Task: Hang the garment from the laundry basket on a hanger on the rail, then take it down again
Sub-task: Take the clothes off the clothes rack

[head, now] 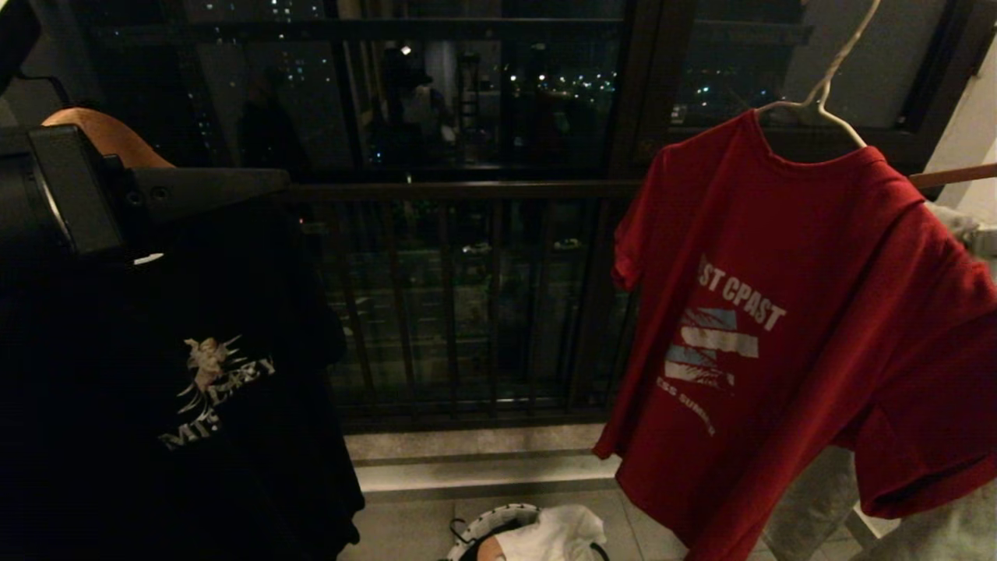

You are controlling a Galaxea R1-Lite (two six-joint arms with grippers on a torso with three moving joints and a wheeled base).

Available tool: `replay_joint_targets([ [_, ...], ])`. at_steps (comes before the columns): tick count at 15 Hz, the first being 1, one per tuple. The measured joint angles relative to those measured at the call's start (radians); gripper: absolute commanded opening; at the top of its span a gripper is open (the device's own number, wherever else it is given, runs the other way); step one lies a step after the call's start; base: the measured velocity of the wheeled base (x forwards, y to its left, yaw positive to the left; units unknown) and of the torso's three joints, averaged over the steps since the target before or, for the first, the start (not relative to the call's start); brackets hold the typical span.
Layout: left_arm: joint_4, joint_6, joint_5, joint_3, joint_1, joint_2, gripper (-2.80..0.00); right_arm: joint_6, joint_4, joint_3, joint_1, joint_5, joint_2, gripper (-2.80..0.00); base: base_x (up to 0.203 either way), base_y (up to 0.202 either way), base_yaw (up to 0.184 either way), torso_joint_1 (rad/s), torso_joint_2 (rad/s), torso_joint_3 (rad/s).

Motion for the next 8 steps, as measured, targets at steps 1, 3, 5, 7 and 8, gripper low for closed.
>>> replay_joint_targets([
  [1, 0.0, 0.0, 0.0, -0.001, 0.0, 0.0, -2.8, 0.0, 0.0, 0.0, 0.0, 0.0, -0.008, -2.8, 0.0, 0.0, 0.0, 0.0, 0.0, 0.0],
  [3, 0.0, -0.001, 0.0, -0.002, -0.001, 0.0, -2.8, 0.0, 0.0, 0.0, 0.0, 0.0, -0.022, -2.8, 0.0, 0.0, 0.0, 0.0, 0.0, 0.0],
  [5, 0.0, 0.0, 0.0, -0.002, -0.001, 0.0, -2.8, 0.0, 0.001, 0.003, 0.0, 0.0, -0.033, -2.8, 0.0, 0.0, 0.0, 0.0, 0.0, 0.0],
  [7, 0.0, 0.001, 0.0, 0.005, -0.002, -0.001, -2.8, 0.001, 0.002, 0.012, 0.0, 0.0, -0.04, -2.8, 0.0, 0.0, 0.0, 0.0, 0.0, 0.0],
  [8, -0.002, 0.002, 0.0, 0.012, -0.002, -0.003, -2.8, 0.001, 0.001, 0.012, 0.0, 0.0, -0.043, -2.8, 0.0, 0.0, 0.0, 0.0, 0.0, 0.0],
])
